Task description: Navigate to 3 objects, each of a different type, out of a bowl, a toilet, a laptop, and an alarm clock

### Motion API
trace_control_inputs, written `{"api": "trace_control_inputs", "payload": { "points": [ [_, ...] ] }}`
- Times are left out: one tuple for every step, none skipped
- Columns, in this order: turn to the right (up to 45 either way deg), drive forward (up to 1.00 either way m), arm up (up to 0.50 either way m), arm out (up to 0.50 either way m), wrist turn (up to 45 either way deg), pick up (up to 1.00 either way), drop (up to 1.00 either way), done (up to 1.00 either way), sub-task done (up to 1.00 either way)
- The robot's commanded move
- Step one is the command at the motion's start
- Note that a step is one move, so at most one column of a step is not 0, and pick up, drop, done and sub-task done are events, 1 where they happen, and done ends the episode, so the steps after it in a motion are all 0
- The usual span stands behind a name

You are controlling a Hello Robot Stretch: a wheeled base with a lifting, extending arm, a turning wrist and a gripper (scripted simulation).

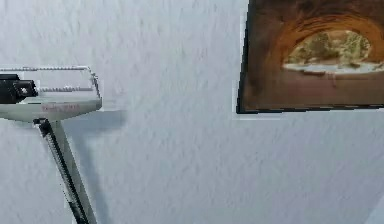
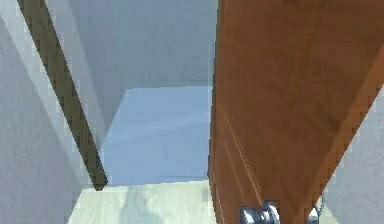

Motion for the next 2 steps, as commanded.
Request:
{"api": "trace_control_inputs", "payload": {
  "points": [
    [39.0, 0.0, 0.0, 0.0, 0.0, 0.0, 0.0, 0.0, 0.0],
    [0.0, 0.2, 0.0, 0.0, 0.0, 0.0, 0.0, 0.0, 0.0]
  ]
}}
